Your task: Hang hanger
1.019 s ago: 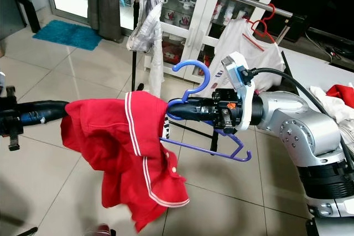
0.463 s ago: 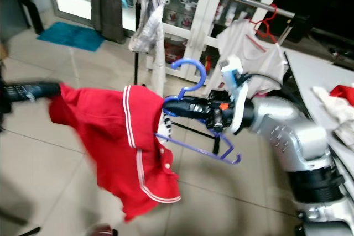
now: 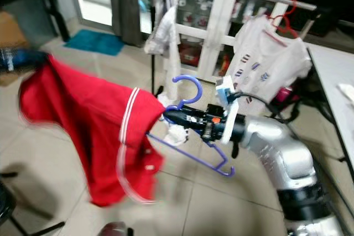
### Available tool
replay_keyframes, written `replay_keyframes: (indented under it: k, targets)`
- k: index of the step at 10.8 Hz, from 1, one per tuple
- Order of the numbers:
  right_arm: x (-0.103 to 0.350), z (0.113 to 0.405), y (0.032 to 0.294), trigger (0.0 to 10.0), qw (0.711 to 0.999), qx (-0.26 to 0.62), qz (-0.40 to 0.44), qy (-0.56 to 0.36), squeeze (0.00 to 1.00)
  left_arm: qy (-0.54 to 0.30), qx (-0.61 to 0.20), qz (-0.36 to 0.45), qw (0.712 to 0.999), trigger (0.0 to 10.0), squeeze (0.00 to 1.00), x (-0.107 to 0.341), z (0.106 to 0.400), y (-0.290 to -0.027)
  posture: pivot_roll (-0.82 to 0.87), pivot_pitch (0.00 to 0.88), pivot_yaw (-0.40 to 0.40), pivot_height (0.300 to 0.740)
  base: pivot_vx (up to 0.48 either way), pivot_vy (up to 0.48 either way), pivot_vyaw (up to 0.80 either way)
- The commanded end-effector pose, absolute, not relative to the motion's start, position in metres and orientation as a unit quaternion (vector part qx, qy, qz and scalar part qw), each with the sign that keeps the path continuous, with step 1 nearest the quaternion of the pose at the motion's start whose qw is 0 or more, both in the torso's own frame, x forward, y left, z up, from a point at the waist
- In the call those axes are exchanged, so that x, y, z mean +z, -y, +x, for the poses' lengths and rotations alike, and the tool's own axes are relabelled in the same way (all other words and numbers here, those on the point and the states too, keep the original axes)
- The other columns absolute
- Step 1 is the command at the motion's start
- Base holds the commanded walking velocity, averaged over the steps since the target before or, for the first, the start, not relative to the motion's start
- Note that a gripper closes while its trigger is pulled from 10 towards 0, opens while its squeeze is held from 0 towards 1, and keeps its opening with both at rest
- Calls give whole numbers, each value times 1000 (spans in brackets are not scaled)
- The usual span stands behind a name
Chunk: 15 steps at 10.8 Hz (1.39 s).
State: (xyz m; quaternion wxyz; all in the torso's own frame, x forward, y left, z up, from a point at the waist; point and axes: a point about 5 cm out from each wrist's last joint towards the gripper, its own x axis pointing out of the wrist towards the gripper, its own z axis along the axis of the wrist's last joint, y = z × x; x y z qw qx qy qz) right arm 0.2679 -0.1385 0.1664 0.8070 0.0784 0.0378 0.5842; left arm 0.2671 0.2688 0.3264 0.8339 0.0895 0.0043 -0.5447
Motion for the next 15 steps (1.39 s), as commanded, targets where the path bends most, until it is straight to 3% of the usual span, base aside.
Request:
replay_keyframes:
  k: [1,6,10,13,15]
  targets:
    - [160,259,132,10000,803,591,65,-41,0,13,-542,87,836,0,0,336,270,-268,227,0,-4,740,0,0,0]
    - [156,238,123,10000,788,607,101,-26,0,23,-522,71,850,0,0,340,276,-274,236,0,8,740,0,0,0]
    - [187,234,125,10000,747,628,212,49,0,20,-440,98,893,0,0,332,292,-282,233,0,9,740,0,0,0]
    - [199,237,134,10000,740,626,238,66,0,-14,-326,112,939,0,0,297,312,-308,216,0,-1,740,0,0,0]
    - [203,243,135,10000,746,623,226,62,0,-38,-287,111,951,0,0,267,315,-316,199,0,-14,740,0,0,0]
